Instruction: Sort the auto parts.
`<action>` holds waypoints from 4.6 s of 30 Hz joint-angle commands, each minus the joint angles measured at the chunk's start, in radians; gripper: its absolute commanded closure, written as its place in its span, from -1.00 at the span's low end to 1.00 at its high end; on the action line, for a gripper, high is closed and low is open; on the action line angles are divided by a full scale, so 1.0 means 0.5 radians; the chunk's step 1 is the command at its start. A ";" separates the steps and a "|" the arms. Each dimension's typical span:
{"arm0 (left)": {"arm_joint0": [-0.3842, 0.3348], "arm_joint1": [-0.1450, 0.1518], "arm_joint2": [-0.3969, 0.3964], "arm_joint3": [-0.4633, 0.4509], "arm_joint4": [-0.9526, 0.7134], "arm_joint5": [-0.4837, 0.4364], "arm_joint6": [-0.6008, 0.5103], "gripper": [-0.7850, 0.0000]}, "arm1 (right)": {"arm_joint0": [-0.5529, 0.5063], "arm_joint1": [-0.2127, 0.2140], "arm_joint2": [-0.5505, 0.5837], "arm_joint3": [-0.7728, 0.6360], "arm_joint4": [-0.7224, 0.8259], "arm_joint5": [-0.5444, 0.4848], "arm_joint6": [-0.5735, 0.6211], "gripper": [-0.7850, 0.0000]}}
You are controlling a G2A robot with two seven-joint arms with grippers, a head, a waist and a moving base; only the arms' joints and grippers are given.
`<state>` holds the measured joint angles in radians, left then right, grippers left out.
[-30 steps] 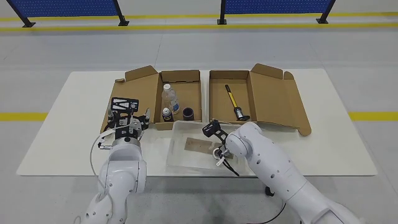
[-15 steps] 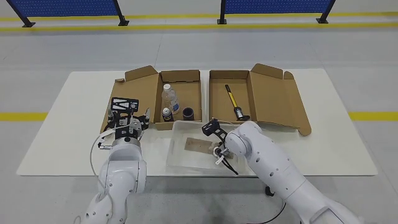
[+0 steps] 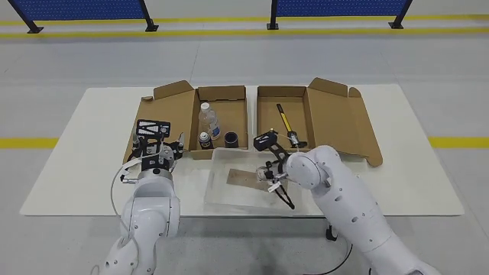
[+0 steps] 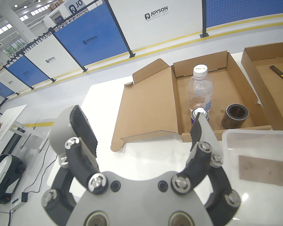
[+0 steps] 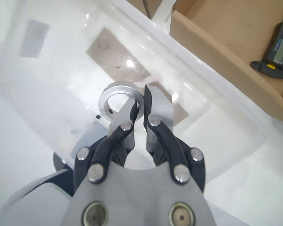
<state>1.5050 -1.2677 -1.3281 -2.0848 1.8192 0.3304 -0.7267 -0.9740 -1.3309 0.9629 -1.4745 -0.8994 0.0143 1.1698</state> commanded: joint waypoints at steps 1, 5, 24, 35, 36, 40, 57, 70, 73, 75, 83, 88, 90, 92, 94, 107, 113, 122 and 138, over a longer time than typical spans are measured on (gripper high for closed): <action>0.000 0.000 0.000 0.000 0.000 0.000 0.000 -1.00 | -0.082 0.020 0.125 -0.103 0.110 0.006 -0.050 1.00; 0.000 0.000 0.000 0.000 0.000 0.000 0.000 -1.00 | -0.265 0.052 0.370 -0.277 0.415 0.007 -0.177 1.00; 0.000 0.000 0.000 0.000 0.000 0.000 0.000 -1.00 | -0.953 0.110 0.853 -0.454 1.678 -0.364 -0.547 1.00; 0.000 0.000 0.000 0.000 0.000 0.000 0.000 -1.00 | -0.961 0.135 0.851 -0.444 1.690 -0.368 -0.585 1.00; 0.000 0.000 0.000 0.000 0.000 0.000 0.000 -1.00 | -0.961 0.135 0.849 -0.440 1.721 -0.372 -0.600 1.00; 0.000 0.000 0.000 0.000 0.000 0.000 0.000 -1.00 | -0.928 0.146 0.850 -0.431 1.651 -0.344 -0.615 1.00; 0.000 0.000 0.000 0.000 0.000 0.000 0.000 -1.00 | -0.111 0.177 0.540 -0.086 0.227 -0.053 -0.645 1.00; 0.000 0.000 0.000 0.000 0.000 0.000 0.000 -1.00 | 0.501 0.024 0.000 0.862 -0.064 -0.128 -0.846 1.00; 0.000 0.000 0.000 0.000 0.000 0.000 0.000 -1.00 | 0.585 -0.022 -0.090 1.070 -0.041 -0.160 -0.879 1.00; 0.000 0.000 0.000 0.000 0.000 0.000 0.000 -1.00 | 0.629 -0.053 -0.142 1.196 -0.010 -0.190 -0.904 1.00; 0.000 0.000 0.000 0.000 0.000 0.000 0.000 -1.00 | 0.753 -0.167 -0.290 1.577 0.068 -0.260 -0.989 1.00; 0.000 0.000 0.000 0.000 0.000 0.000 0.000 -1.00 | 0.815 -0.223 -0.338 1.732 0.106 -0.294 -1.016 1.00; 0.000 0.000 0.000 0.000 0.000 0.000 0.000 -1.00 | 0.835 -0.241 -0.351 1.784 0.114 -0.299 -1.030 1.00; 0.000 0.000 0.000 0.000 0.000 0.000 0.000 -1.00 | 0.853 -0.258 -0.361 1.834 0.124 -0.311 -1.038 1.00; 0.000 0.000 0.000 0.000 0.000 0.000 0.000 -1.00 | 0.871 -0.273 -0.373 1.882 0.124 -0.321 -1.037 0.84; 0.000 0.000 0.000 0.000 0.000 0.000 0.000 -1.00 | 0.963 -0.340 -0.388 2.062 0.152 -0.399 -1.108 0.08; 0.000 0.000 0.000 0.000 0.000 0.000 0.000 -1.00 | 1.005 -0.330 -0.318 2.001 0.202 -0.424 -1.282 -1.00; 0.000 0.000 0.000 0.000 0.000 0.000 0.000 -1.00 | 0.884 -0.200 -0.076 1.475 0.174 -0.370 -1.439 -1.00; 0.000 0.000 0.000 0.000 0.000 0.000 0.000 -1.00 | -0.356 0.117 0.868 -0.492 0.011 -0.112 -1.089 -1.00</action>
<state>1.5050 -1.2677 -1.3281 -2.0848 1.8192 0.3304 -0.7267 -1.1008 -1.2772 1.3651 -1.6560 -0.8936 -0.0482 0.6172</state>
